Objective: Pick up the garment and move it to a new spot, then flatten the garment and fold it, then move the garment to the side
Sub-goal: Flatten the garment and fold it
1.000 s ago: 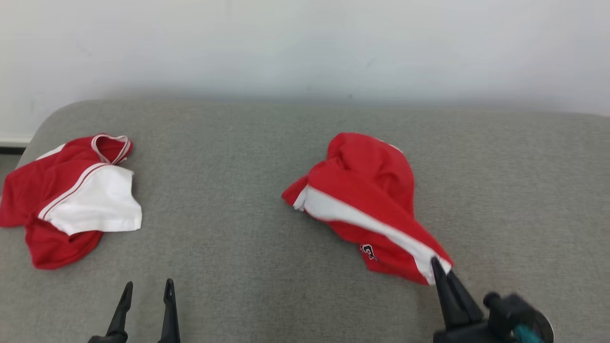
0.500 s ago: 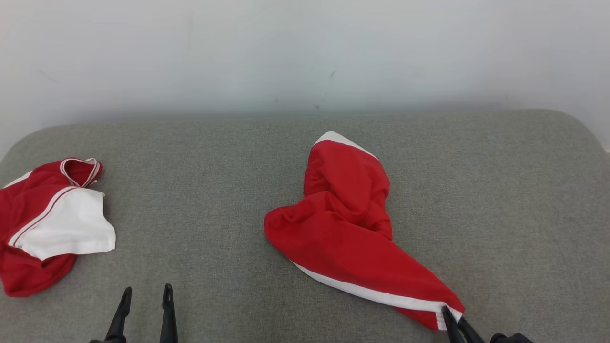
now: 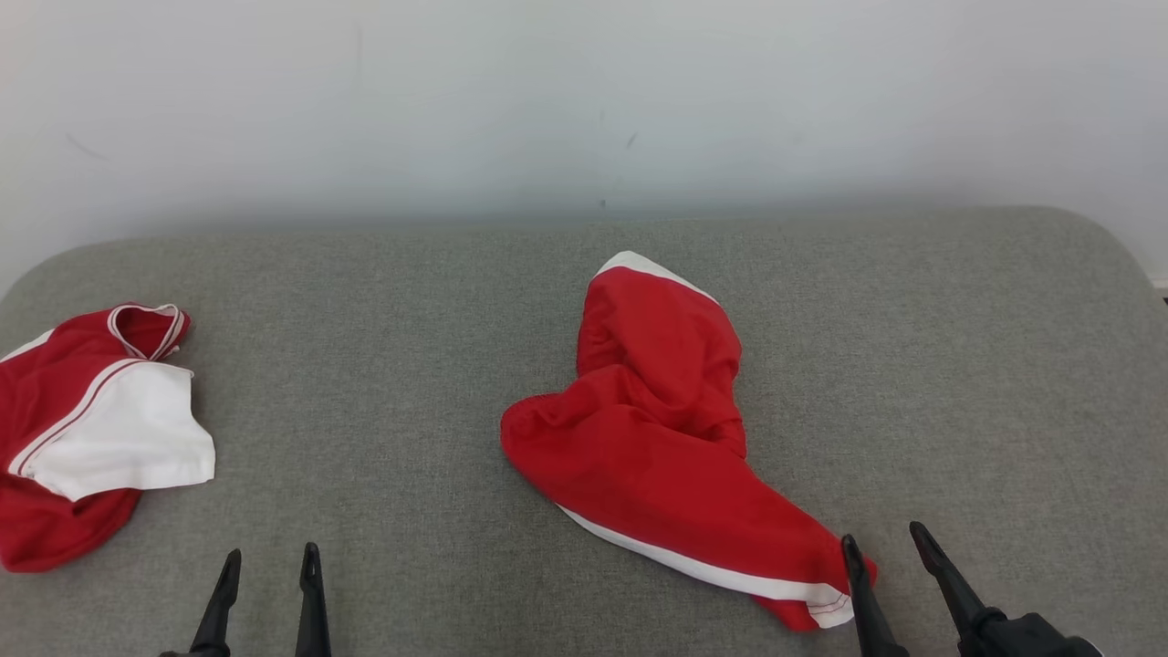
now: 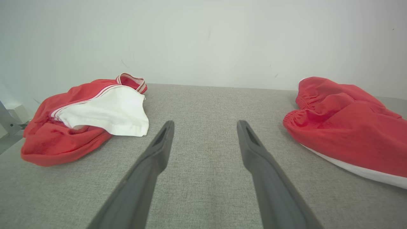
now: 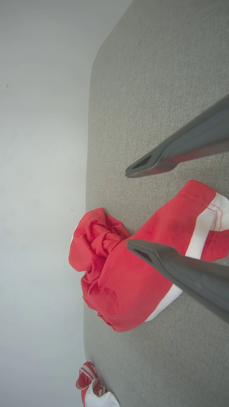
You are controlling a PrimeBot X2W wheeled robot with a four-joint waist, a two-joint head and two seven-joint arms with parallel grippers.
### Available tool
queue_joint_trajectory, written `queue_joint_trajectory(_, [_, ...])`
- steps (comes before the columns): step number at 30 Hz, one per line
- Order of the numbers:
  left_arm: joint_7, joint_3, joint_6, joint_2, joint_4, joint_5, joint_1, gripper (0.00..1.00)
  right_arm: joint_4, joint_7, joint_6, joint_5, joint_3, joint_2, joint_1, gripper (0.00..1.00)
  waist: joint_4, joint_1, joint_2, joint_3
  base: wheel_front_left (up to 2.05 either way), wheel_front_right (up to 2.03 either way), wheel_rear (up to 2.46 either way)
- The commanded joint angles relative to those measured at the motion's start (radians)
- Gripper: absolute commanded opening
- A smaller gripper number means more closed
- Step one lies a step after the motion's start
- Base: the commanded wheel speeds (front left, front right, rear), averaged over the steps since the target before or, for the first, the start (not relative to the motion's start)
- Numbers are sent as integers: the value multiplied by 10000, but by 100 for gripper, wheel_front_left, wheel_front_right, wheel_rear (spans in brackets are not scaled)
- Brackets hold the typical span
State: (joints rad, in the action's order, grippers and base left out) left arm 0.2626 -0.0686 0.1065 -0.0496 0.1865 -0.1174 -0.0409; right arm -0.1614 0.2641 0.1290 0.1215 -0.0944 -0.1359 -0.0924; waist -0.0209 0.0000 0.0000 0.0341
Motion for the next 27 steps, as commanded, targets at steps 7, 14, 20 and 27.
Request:
queue_joint_trajectory(7, [32,192,172,-69,-8,381,545,100,216,7,33,-73,352,598,219,100,-290,0,0,305,0,0,0])
queue_joint_trajectory(14, [34,1076,254,-688,789,360,1954,100,112,7,35,35,187,848,541,100,-1012,0,0,772,0,0,0])
queue_joint_trajectory(20, [32,2777,227,-1714,2175,-300,3500,100,-25,7,35,542,-224,856,890,100,-1678,0,0,1202,0,0,0])
queue_joint_trajectory(27, [32,4248,230,-2503,4199,-1088,5030,100,-87,7,35,737,-342,861,1212,100,-2289,0,0,1532,0,0,0])
